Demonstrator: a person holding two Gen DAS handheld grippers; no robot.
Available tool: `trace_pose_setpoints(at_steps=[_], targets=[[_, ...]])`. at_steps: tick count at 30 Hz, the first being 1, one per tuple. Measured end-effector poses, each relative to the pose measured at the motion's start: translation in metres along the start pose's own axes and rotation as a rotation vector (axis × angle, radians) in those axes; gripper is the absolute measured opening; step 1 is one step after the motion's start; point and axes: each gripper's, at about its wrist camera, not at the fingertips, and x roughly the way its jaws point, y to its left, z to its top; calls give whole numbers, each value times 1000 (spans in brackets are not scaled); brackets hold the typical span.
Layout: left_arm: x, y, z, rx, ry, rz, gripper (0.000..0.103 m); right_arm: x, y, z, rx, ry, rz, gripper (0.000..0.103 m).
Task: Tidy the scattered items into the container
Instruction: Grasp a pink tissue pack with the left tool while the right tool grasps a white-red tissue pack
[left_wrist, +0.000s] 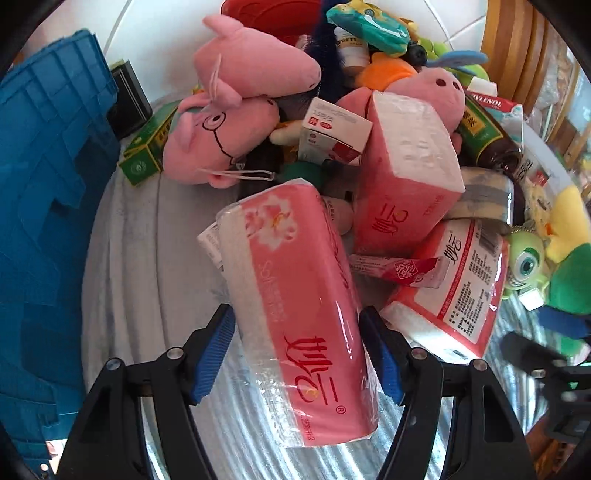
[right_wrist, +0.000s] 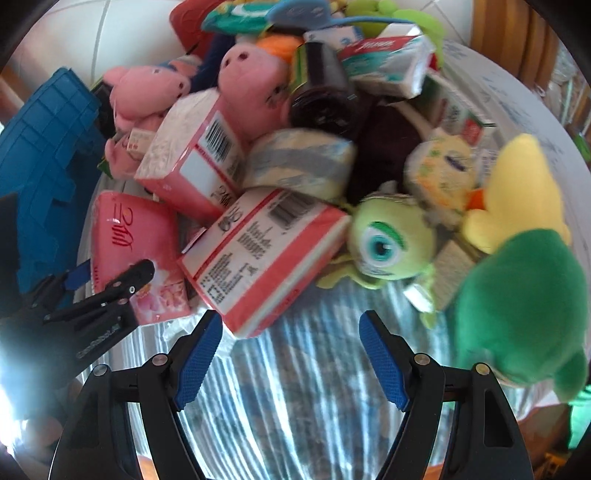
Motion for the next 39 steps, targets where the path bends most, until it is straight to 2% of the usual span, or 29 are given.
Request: trace_pose_setpoints(at_steps=[5, 7, 12, 18, 23, 25, 28, 30, 33, 36, 39], targets=[[-1, 1, -5, 39, -10, 0, 69, 33, 17, 5, -28, 35, 1, 77], [3, 5, -7, 44, 11, 2, 68, 34, 15, 5, -24, 28, -12, 77], [3, 11, -9, 40, -7, -26, 65, 31, 2, -2, 18, 46, -50, 77], [-1, 6, -10, 119, -49, 41, 64, 19, 21, 6, 49, 4, -13, 77], [-2, 8, -6, 157, -78, 73, 64, 34, 43, 18, 53, 11, -76, 91], [-1, 12, -3, 154, -75, 62, 64, 39, 45, 20, 78, 9, -89, 98], [0, 10, -4, 164, -75, 60, 64, 49, 47, 23, 86, 3, -125, 103], [2, 9, -4, 169, -74, 54, 64, 55, 45, 23, 95, 0, -131, 102], [2, 6, -6, 184, -72, 53, 64, 48, 42, 16, 92, -24, -129, 95], [-1, 2, -11, 204, -66, 39, 64, 40, 34, 6, 79, -9, -116, 89], [-3, 7, -15, 172, -42, 1, 64, 29, 26, -8, 57, 10, -118, 82]])
